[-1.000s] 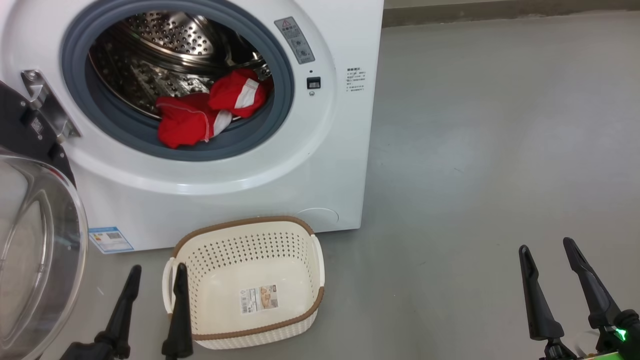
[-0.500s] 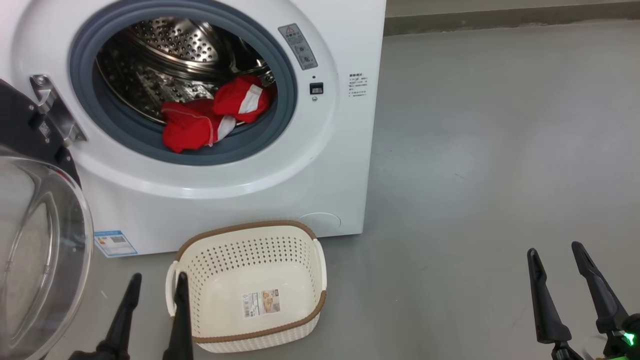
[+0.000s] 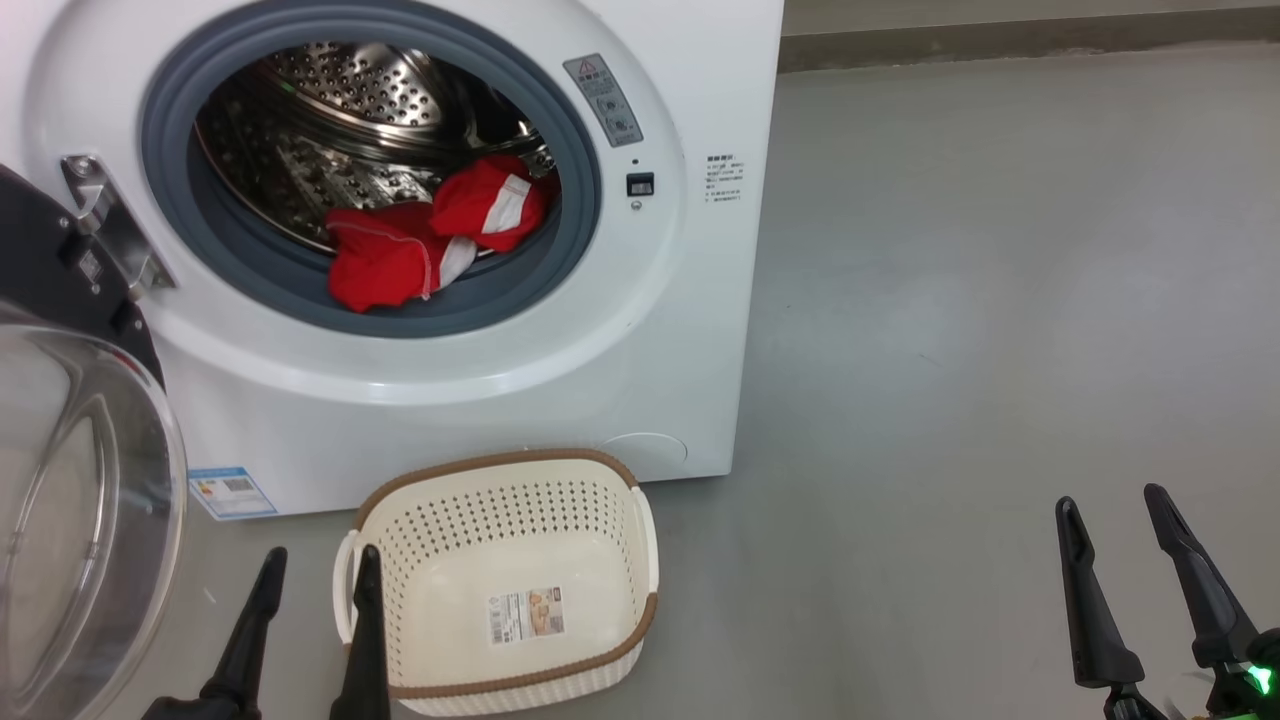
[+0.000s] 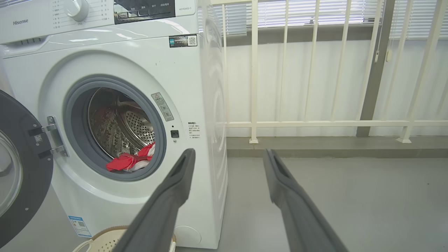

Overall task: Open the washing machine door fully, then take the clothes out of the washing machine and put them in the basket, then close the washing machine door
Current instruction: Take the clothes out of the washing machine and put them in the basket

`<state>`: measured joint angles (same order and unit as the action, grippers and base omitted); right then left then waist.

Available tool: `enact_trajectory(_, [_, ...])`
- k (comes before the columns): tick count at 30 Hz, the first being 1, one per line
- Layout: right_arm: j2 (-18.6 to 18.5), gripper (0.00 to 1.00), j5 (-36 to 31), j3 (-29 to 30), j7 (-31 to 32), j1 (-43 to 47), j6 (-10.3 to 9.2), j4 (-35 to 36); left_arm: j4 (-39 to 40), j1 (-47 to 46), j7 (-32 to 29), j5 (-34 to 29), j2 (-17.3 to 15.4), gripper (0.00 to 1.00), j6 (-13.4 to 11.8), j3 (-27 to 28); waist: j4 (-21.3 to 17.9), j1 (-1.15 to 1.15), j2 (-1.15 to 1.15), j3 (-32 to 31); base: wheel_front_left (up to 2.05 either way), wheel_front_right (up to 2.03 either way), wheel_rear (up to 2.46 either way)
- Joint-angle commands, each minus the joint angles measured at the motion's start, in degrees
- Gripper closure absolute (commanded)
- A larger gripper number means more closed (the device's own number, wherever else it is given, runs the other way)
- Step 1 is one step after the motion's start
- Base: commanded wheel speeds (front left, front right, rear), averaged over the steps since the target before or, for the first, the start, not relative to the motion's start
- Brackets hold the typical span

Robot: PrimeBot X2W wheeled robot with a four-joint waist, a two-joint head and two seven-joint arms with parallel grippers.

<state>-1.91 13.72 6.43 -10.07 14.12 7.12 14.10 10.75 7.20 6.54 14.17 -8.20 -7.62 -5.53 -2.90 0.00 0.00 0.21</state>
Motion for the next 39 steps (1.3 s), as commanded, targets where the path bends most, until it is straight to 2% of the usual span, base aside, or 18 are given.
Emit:
enact_trajectory(1, [-0.97,0.0,0.21,-1.37,0.01,-0.57,0.36,1.81,1.83,-1.25,-0.28,-0.5,-0.7,0.0,-0.49,1.77,0.06,0.0,0.0,0.05,1.42,-1.42,0.0])
enact_trajectory(12, [-0.97,0.0,0.24,-1.65,0.03,-0.89,0.36,1.59,2.43,-1.48,0.36,-0.22,-0.98,0.0,-0.12,0.96,0.38,0.0,0.0,0.66,1.13,-1.13,0.0])
enact_trajectory(39, [-0.97,0.0,-0.28,-2.54,0.09,-2.32,0.36,0.98,1.82,-3.19,0.99,0.24,-0.67,0.0,-0.97,-0.23,1.03,0.0,0.0,2.34,0.02,-0.02,0.0])
